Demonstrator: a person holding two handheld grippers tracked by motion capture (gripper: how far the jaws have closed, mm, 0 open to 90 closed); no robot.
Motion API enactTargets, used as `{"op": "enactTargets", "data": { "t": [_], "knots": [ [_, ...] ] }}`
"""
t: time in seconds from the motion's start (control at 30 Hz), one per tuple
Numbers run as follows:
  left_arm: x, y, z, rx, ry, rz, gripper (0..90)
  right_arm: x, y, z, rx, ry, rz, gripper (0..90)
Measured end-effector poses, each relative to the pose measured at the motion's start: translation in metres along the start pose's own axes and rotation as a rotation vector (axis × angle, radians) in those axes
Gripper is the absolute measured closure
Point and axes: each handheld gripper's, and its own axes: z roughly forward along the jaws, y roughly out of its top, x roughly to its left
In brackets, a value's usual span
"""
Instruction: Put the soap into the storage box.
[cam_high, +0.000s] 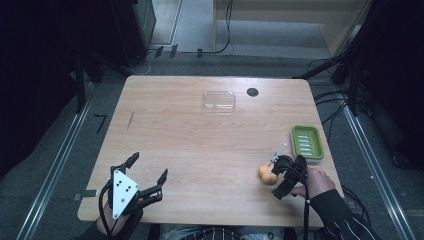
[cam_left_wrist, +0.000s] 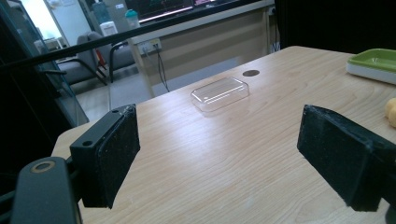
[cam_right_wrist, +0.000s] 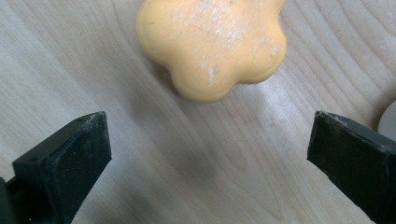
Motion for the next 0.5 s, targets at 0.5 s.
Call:
{"op": "enactTargets", "data": {
  "t": [0.5],
  "knots": [
    [0.000,0.000,0.000,0.001,0.001,0.000,13.5,-0.006,0.019,0.007,0.017,-0.011,-0.056,2.8]
  ]
}}
